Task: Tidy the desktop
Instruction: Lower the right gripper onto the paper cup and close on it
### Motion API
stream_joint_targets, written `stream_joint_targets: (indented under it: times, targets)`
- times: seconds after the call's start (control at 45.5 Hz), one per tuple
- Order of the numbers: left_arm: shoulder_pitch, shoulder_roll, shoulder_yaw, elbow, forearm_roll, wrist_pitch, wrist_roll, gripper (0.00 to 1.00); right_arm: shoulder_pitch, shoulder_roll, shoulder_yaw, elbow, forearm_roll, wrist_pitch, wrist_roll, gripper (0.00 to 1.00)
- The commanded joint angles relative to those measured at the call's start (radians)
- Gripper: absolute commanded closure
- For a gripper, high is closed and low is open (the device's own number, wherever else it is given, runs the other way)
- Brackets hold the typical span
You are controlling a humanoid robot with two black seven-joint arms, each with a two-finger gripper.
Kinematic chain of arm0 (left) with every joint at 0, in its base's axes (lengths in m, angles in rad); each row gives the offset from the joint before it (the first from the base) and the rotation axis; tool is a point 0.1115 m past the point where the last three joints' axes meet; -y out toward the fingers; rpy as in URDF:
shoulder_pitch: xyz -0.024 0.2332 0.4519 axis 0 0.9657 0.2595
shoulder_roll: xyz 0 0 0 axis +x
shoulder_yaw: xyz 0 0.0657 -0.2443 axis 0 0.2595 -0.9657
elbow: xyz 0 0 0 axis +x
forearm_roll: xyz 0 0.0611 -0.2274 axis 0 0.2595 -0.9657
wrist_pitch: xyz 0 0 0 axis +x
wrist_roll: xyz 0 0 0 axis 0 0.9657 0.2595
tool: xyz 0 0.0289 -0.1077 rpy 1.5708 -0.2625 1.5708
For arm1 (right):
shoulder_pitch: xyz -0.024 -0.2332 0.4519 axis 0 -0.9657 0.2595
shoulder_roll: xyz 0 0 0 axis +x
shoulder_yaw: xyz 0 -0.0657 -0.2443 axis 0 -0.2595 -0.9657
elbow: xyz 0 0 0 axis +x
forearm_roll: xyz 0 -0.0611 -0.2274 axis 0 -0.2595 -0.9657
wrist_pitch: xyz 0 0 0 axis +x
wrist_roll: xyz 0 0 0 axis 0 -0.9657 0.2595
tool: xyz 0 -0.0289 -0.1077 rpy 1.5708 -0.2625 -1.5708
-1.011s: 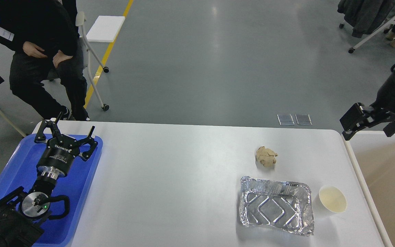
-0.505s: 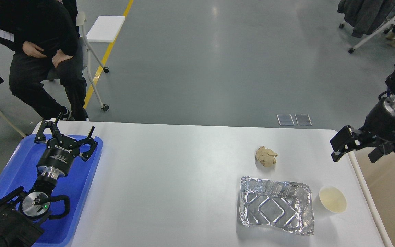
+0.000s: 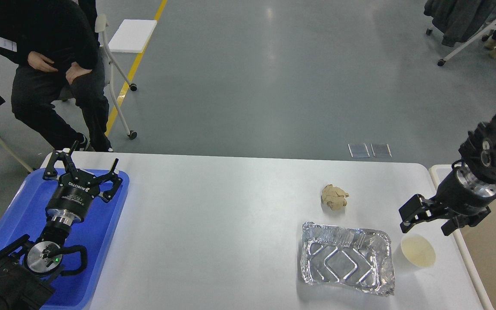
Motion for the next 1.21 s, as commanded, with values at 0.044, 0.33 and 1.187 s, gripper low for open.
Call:
stream_joint_targets:
  times: [0.044, 0.33, 1.187]
  targets:
    - [0.000, 0.000, 0.000, 0.000, 0.000, 0.000, 0.000, 0.01, -0.106, -0.018, 0.038, -0.041, -0.008, -0.104, -0.015, 0.01]
    - [0.000, 0.000, 0.000, 0.000, 0.000, 0.000, 0.000, 0.01, -0.181, -0.027, 0.060, -0.041, -0.109, -0.241, -0.058, 0.01]
    - [0.000, 0.000, 0.000, 0.000, 0.000, 0.000, 0.000, 0.01, -0.261, -0.064, 0.075, -0.044, -0.102, -0.391, -0.063, 0.00]
